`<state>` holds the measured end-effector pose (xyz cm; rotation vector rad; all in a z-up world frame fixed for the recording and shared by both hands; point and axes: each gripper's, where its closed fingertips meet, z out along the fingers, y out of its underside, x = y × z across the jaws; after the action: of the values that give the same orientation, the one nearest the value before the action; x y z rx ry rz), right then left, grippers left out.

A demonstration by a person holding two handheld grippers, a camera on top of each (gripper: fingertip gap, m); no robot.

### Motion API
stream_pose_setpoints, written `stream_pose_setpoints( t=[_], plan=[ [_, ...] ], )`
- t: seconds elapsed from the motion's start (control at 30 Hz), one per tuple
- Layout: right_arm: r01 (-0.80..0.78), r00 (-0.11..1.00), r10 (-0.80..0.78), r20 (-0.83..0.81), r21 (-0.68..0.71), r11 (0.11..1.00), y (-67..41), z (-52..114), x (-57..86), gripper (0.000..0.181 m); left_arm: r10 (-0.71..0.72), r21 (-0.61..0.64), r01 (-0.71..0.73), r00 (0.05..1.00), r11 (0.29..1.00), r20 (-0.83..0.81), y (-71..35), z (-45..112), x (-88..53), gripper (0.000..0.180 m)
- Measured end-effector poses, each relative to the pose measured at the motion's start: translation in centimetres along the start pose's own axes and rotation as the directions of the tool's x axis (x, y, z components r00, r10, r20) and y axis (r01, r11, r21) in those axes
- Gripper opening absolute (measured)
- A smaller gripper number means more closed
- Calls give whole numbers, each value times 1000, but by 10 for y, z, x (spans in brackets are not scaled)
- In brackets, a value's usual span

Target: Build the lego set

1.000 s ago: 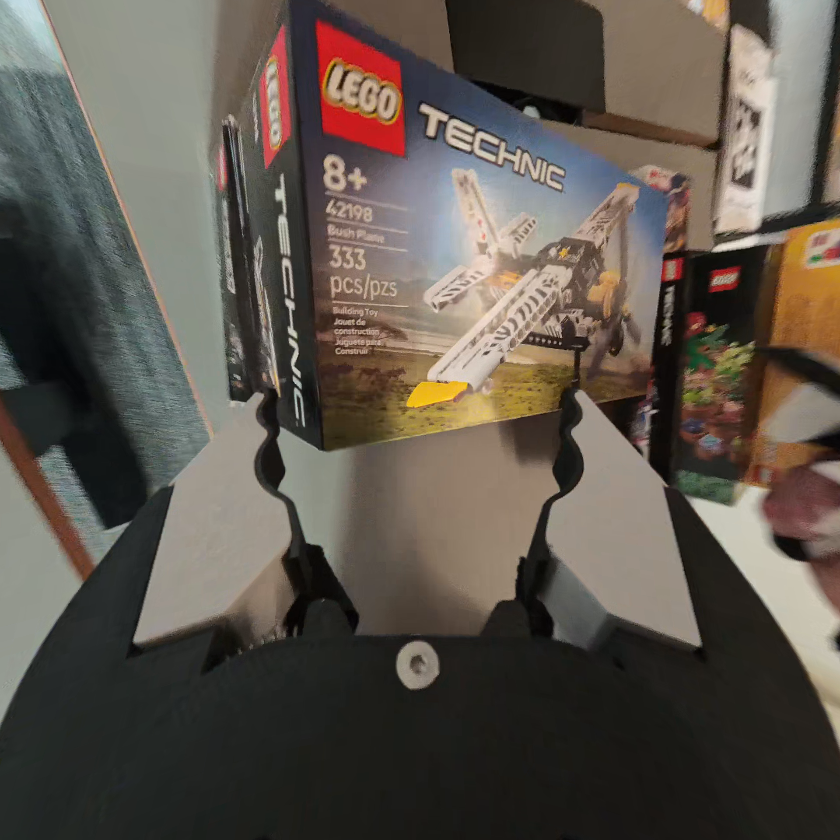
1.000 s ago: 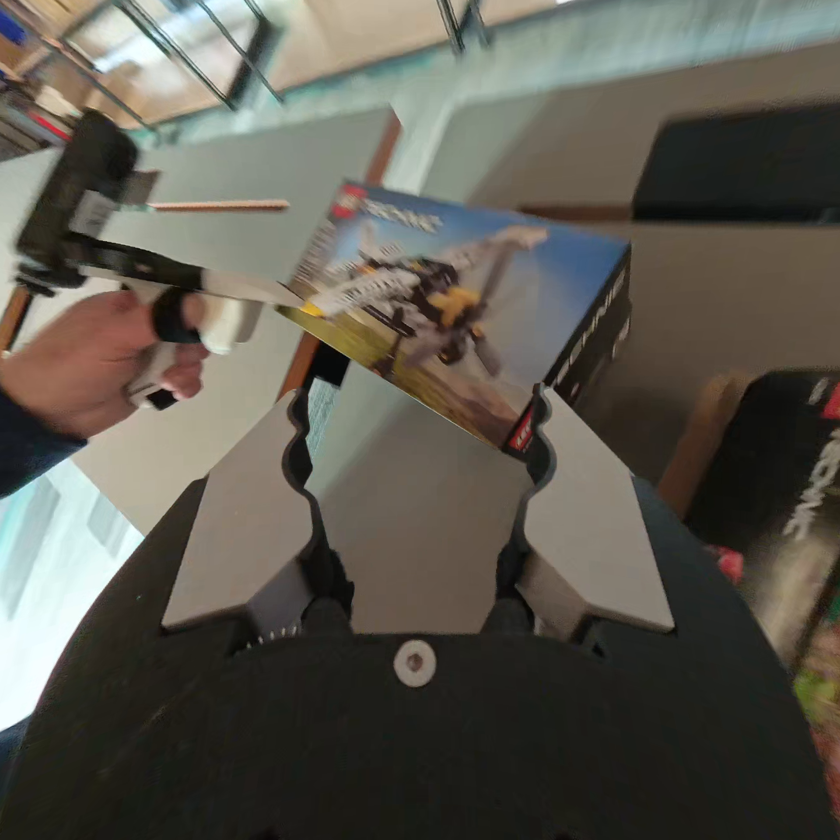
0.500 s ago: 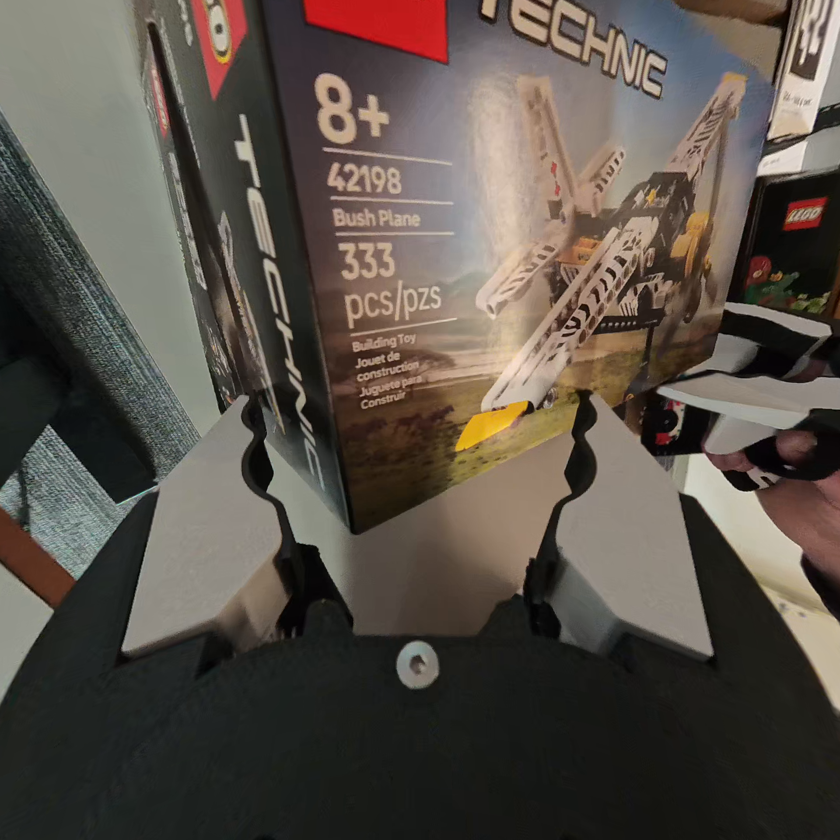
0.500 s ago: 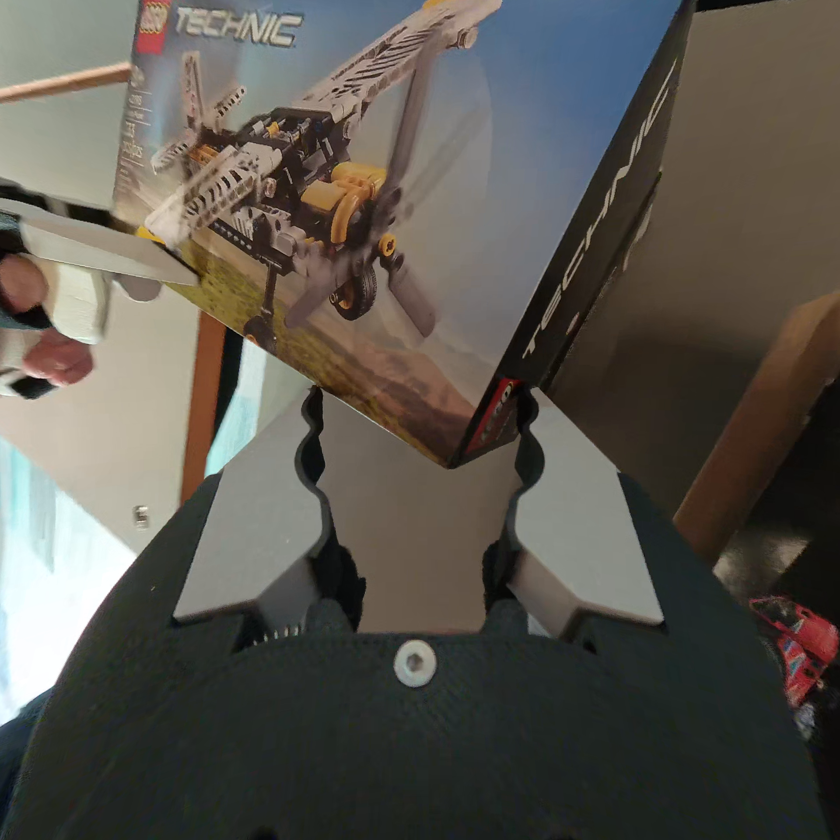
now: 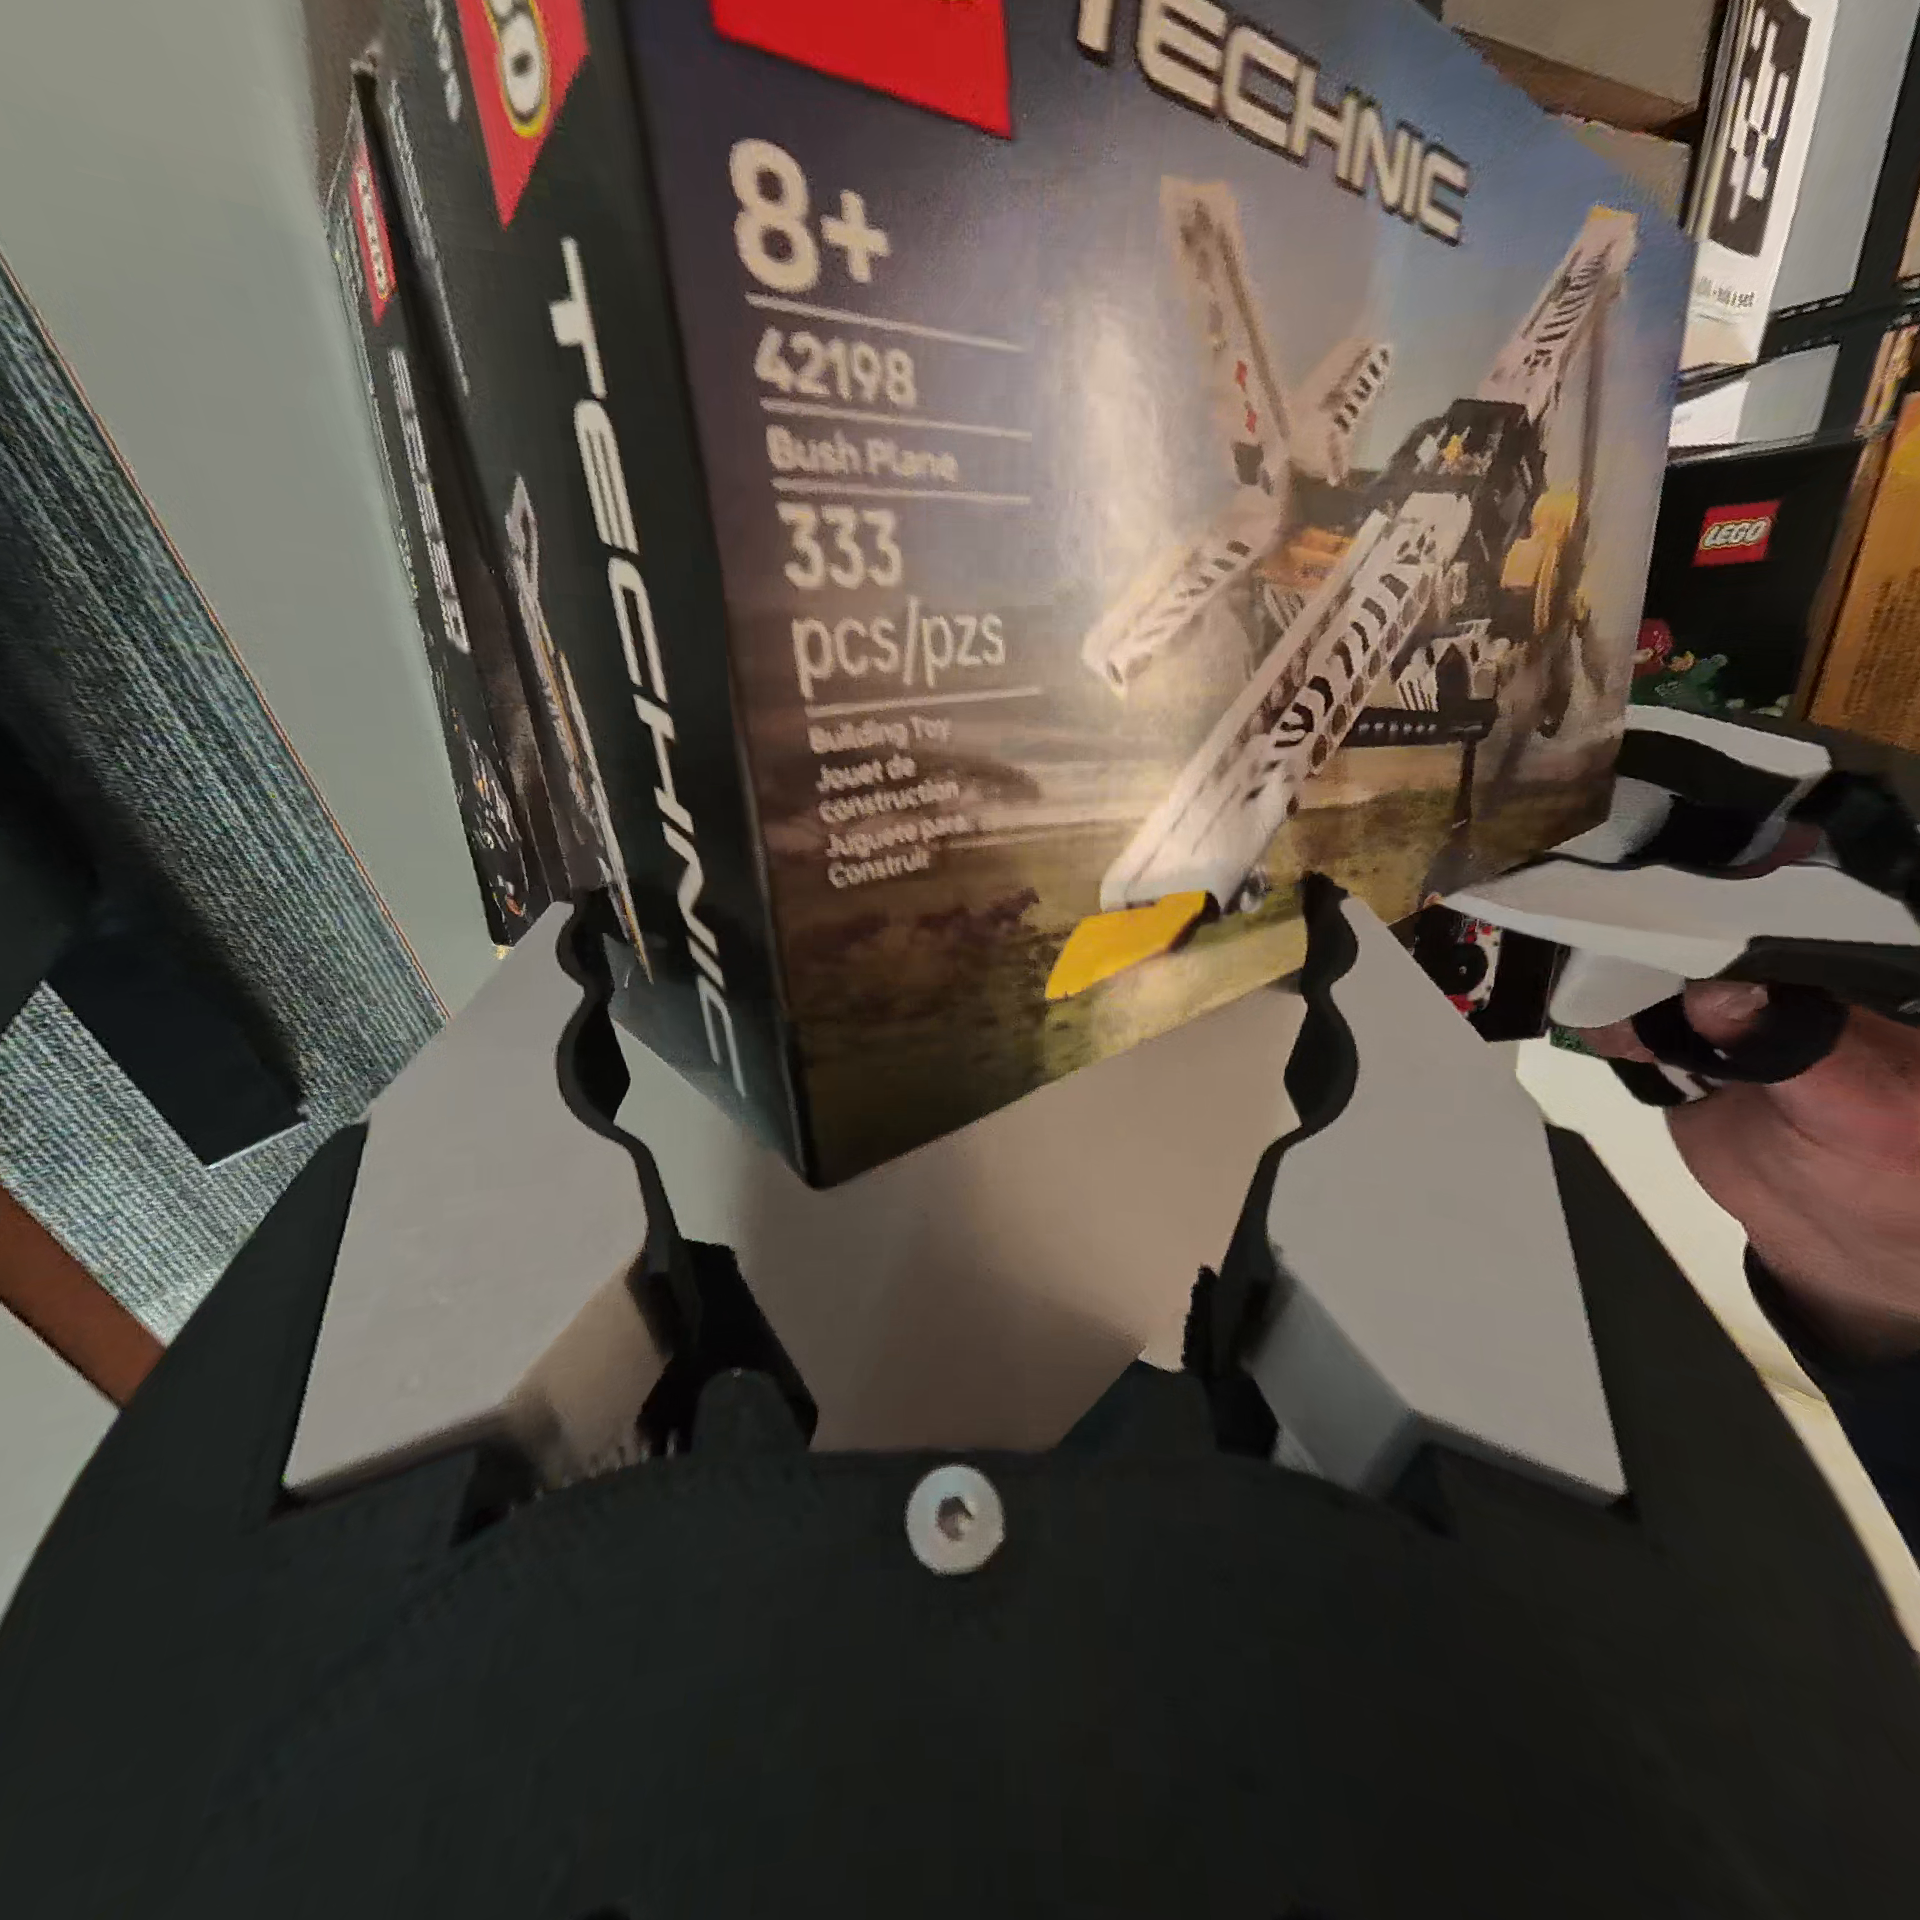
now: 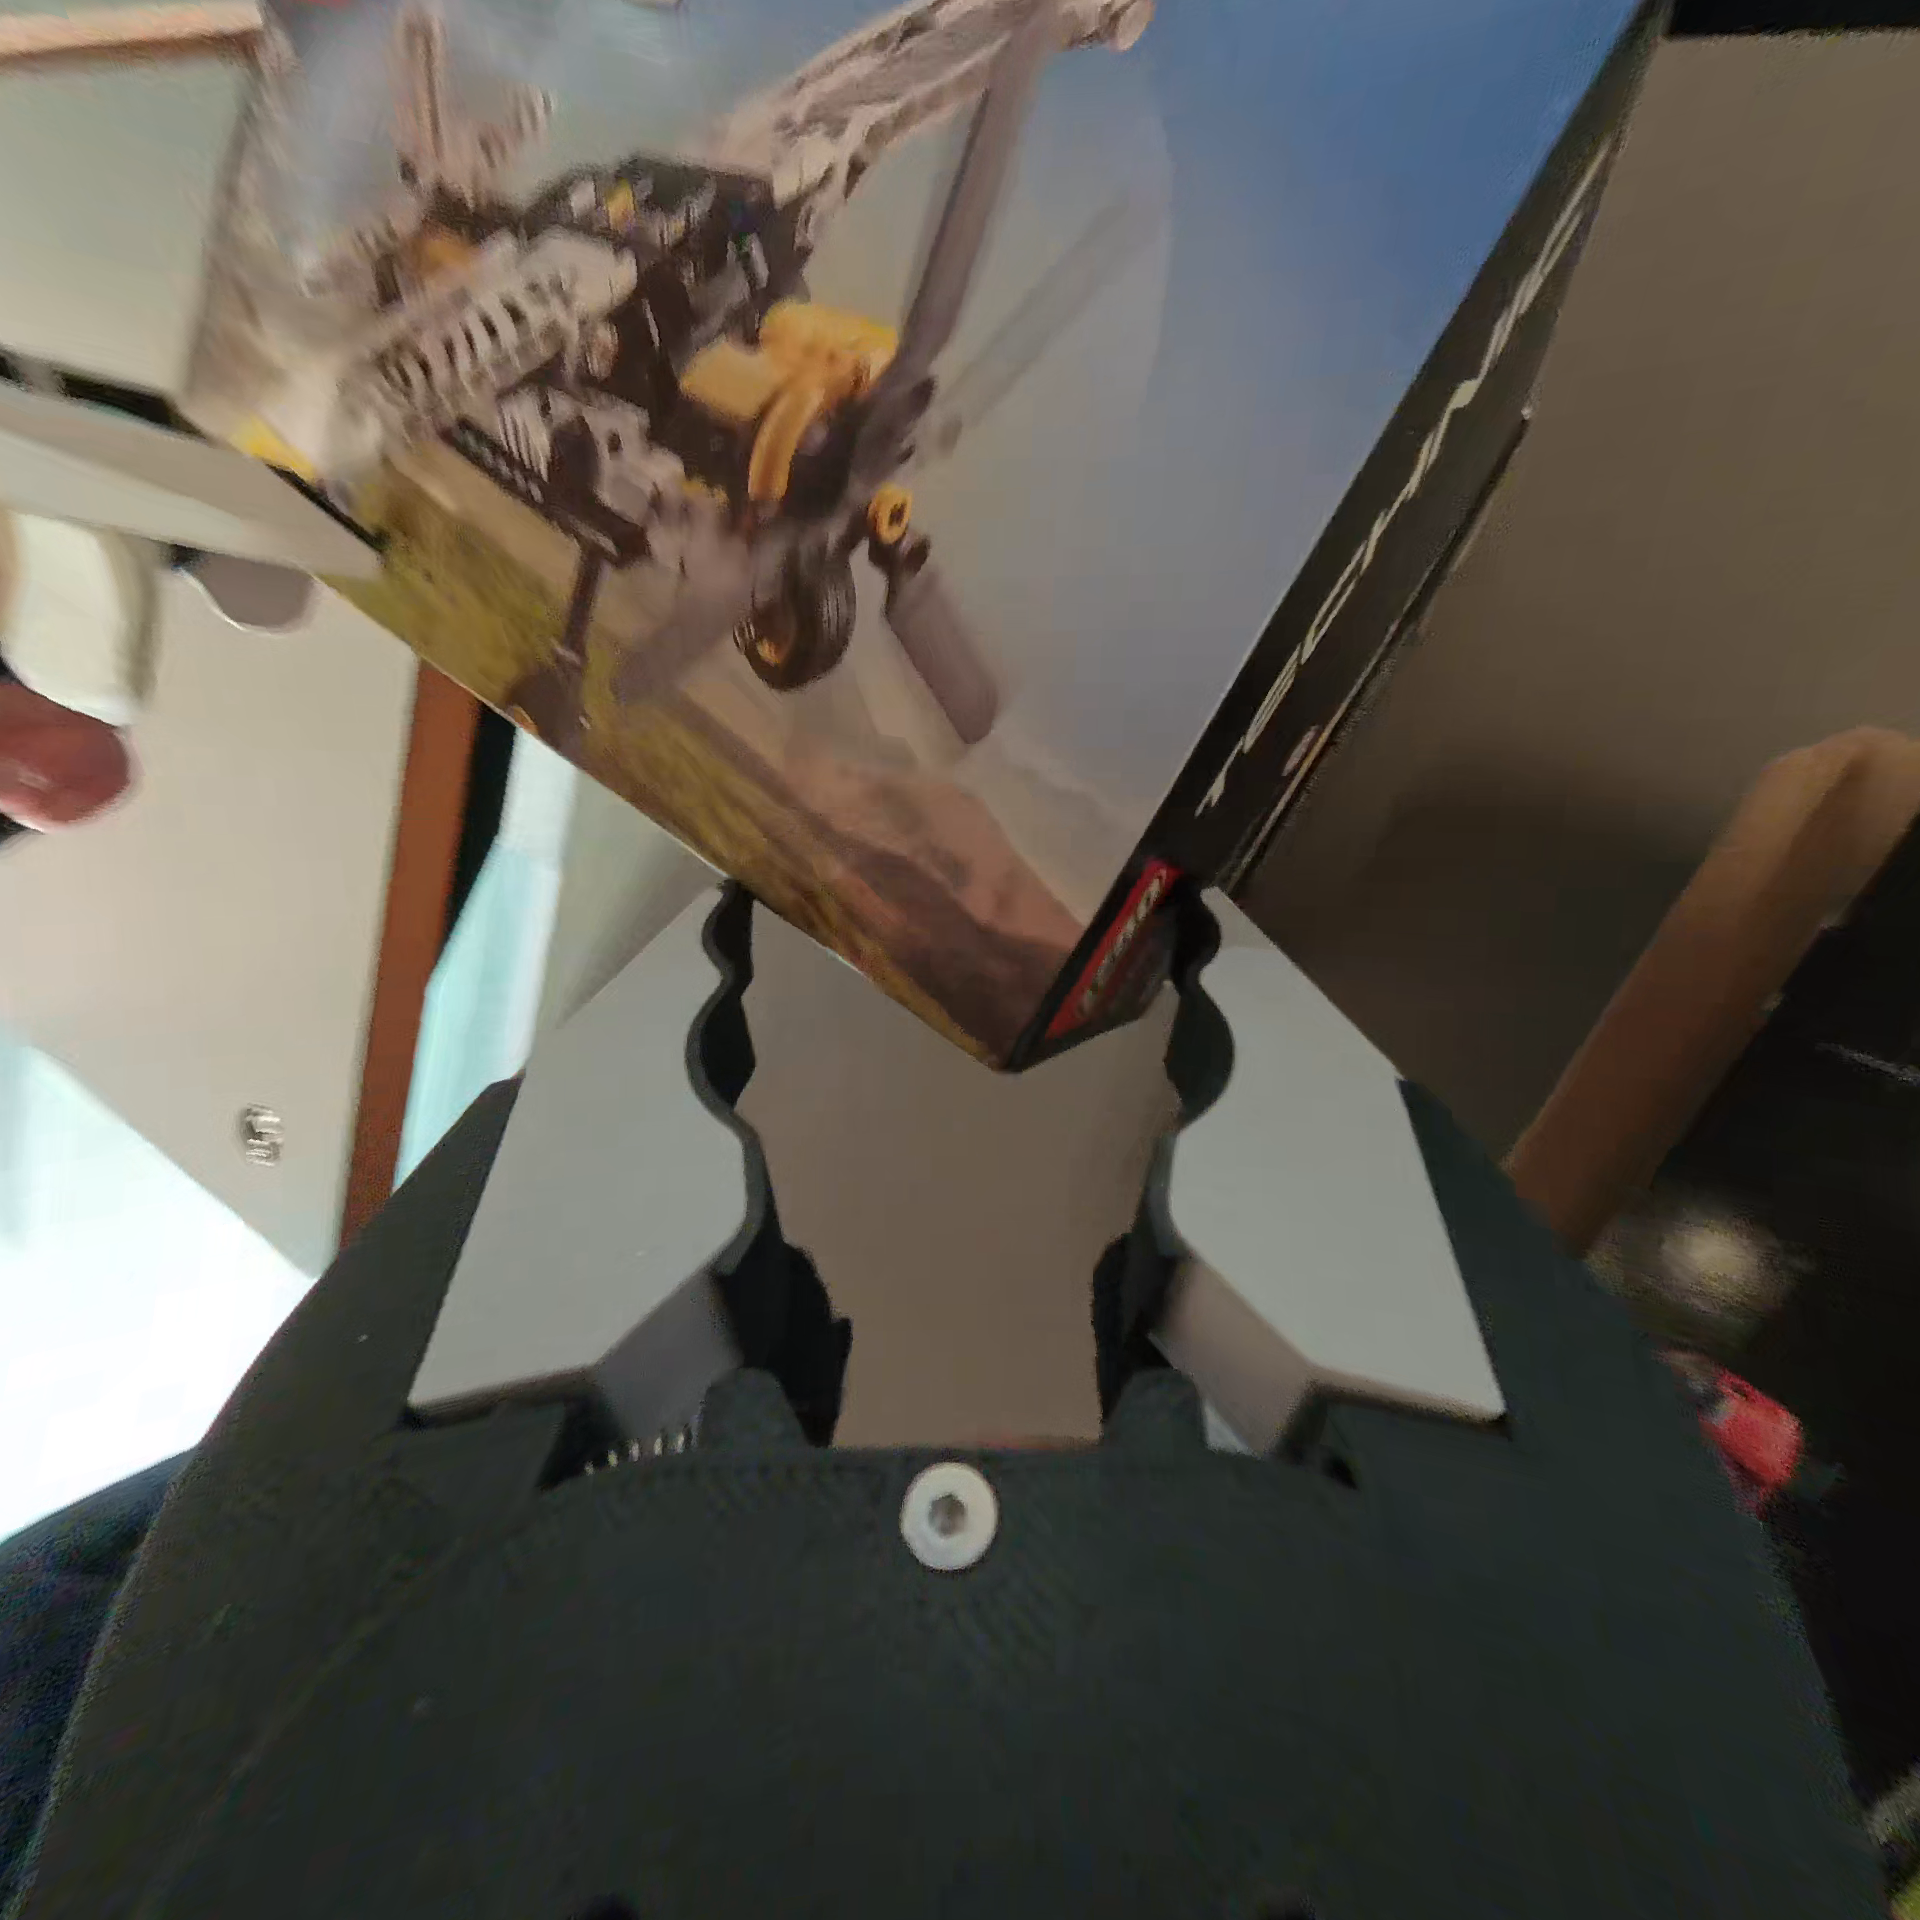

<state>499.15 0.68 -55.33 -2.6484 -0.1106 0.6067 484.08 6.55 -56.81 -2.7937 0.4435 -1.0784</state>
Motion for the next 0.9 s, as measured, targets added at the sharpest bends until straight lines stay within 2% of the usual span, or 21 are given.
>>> stream_pose_setpoints(
  t=[0.1,0.17,0.27,0.4,0.47,0.57,0.63,0.8,0.9],
  plan=[
    [55,997,-55,-59,-4,998,3,-7,-2,62,17,46,-18,1000,999,23,-7,-11,5,132],
    [25,999,-25,-38,4,1000,5,-12,-6,60,12,56,-13,1000,998,26,-9,-19,9,129],
    [26,999,-25,-26,25,999,8,-20,-12,69,41,-23,-41,999,999,12,7,-18,13,132],
    [-50,997,51,52,-30,998,37,-12,-15,101,7,-95,-10,1000,995,-29,39,-5,9,122],
    [-112,988,109,105,21,994,41,-14,-13,98,-41,-52,37,996,998,-78,44,-3,7,123],
    [-276,942,250,225,90,957,32,-22,-8,93,-104,18,107,987,994,-125,39,-7,1,111],
    [-325,925,297,236,91,941,27,-19,-1,87,-119,16,123,982,992,-146,36,-7,-2,107],
    [-317,934,300,194,67,946,19,-9,8,83,-115,-24,112,985,993,-132,33,-3,-2,108],
    [-233,966,222,128,78,969,13,-17,5,77,-58,-55,53,994,997,-95,38,-2,4,111]
  ],
)
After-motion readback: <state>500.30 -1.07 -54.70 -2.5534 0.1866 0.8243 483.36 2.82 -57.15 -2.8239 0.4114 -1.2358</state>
